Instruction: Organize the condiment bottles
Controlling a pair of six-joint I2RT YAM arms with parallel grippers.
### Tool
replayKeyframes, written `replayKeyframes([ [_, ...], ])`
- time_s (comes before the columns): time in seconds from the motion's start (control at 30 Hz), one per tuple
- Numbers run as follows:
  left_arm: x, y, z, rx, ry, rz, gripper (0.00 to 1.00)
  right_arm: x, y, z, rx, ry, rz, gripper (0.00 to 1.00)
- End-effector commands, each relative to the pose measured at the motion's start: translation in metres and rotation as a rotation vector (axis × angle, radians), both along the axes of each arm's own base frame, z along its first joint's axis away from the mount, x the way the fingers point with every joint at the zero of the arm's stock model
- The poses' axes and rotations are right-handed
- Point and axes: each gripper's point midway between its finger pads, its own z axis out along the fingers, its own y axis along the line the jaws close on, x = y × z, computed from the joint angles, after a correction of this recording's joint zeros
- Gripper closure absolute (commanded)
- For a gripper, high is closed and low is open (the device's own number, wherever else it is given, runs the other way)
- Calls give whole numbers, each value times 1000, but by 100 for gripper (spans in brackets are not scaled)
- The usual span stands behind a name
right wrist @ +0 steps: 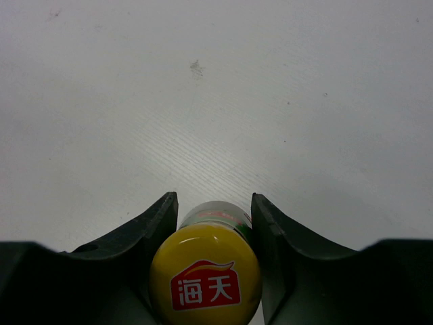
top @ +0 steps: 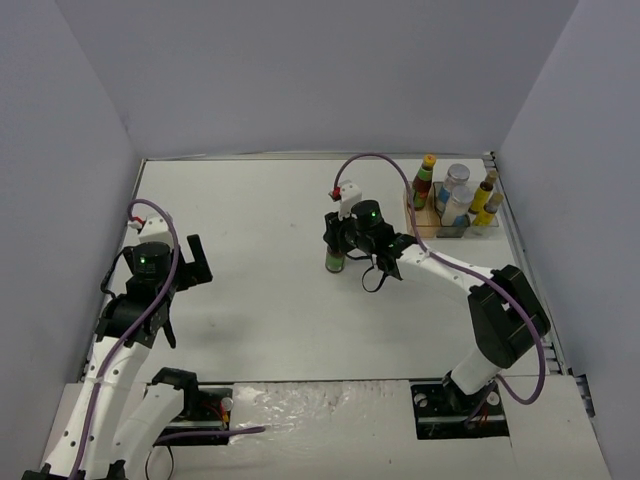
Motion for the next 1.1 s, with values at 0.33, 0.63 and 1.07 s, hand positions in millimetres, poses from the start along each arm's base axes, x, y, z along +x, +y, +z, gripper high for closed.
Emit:
replayKeyframes([
  [0.33, 13, 0, 17, 11, -70, -10, 3, 51, -99, 153, 38, -304, -239, 100],
  [0.63, 14, -1, 16, 11, -66, -12, 3, 99, -205, 189, 27, -373, -472, 100],
  [1.07, 15, -2, 14, 7, -56, -19, 3, 148, -258, 172, 55, -381, -567, 100],
])
